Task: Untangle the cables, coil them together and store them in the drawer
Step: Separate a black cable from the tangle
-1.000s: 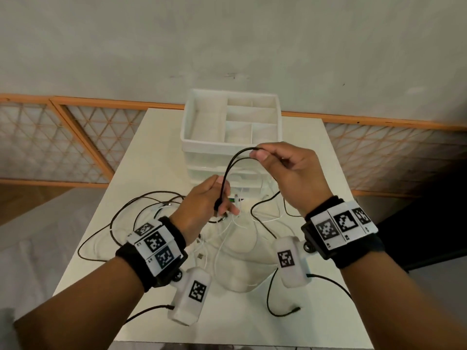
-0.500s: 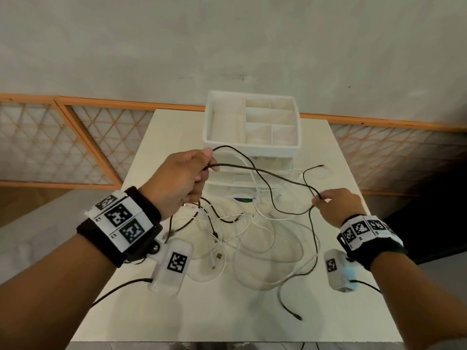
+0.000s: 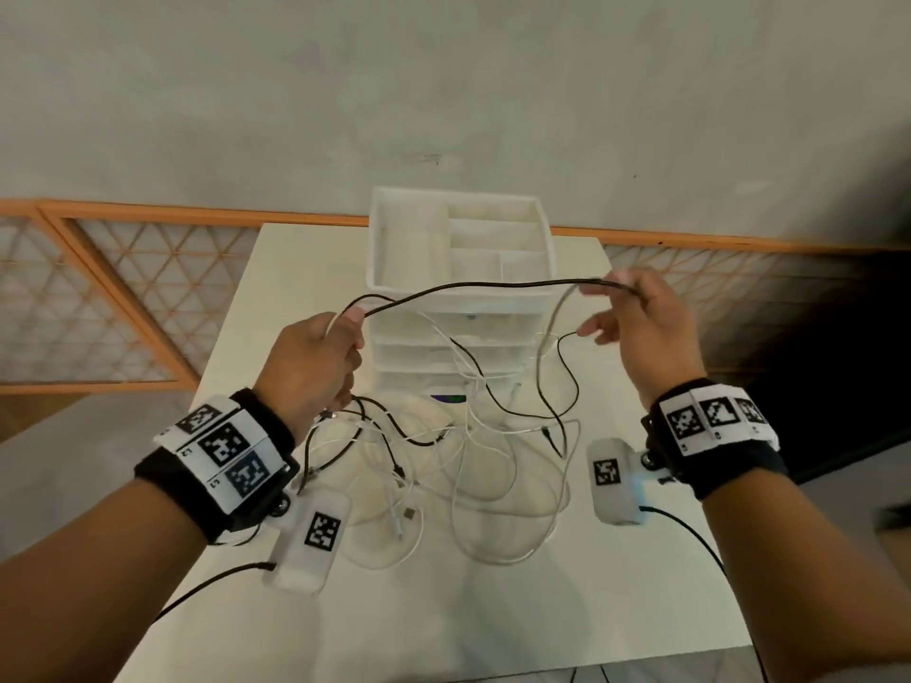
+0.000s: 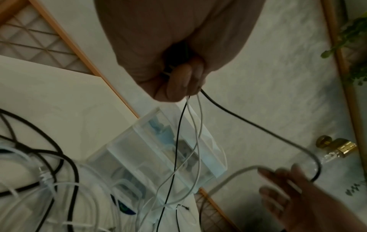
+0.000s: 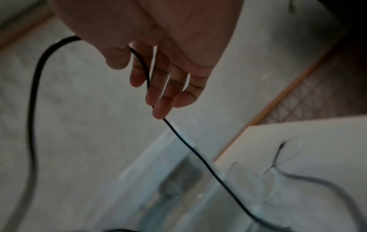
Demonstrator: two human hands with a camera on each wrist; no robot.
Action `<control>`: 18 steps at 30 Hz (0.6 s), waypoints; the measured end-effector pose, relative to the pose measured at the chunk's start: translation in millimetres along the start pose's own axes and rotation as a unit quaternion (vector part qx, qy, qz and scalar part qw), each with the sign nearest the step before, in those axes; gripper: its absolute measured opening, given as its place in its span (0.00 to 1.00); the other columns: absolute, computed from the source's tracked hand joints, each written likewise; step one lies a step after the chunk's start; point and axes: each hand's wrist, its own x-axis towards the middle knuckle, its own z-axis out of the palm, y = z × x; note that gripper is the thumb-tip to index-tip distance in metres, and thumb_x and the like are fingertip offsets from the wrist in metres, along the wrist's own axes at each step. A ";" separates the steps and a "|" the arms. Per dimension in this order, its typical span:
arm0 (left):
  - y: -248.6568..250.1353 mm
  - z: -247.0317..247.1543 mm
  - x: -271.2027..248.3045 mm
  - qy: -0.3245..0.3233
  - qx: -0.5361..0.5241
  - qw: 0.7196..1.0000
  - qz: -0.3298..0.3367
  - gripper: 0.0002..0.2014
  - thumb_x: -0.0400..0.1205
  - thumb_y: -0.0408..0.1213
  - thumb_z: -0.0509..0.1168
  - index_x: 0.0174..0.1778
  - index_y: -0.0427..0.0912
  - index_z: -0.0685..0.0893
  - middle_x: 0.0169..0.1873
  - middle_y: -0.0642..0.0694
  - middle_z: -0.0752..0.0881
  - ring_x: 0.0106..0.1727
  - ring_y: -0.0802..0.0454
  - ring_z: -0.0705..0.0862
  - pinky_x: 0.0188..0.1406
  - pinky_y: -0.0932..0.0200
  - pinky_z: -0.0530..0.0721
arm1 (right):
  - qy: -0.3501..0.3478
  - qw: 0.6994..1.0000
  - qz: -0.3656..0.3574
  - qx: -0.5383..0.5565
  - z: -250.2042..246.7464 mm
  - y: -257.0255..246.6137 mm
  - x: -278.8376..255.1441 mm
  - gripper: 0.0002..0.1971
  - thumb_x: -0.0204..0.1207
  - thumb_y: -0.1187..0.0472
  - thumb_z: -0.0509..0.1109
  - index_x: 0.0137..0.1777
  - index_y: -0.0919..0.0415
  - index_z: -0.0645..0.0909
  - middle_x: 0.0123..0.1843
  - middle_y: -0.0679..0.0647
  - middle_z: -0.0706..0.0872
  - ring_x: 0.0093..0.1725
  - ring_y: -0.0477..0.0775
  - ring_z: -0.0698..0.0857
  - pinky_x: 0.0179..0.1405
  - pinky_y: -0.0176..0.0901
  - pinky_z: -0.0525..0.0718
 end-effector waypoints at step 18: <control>-12.5 46.0 16.1 -0.053 0.019 0.997 -0.061 0.17 0.89 0.47 0.59 0.35 0.44 0.71 0.21 0.51 0.66 0.16 0.58 0.59 0.14 0.68 0.56 | 0.099 0.994 0.046 0.017 -11.3 -2.9 60.1 0.10 0.82 0.58 0.56 0.46 0.50 0.79 0.55 0.57 0.88 0.29 0.52 0.88 0.31 0.47 0.78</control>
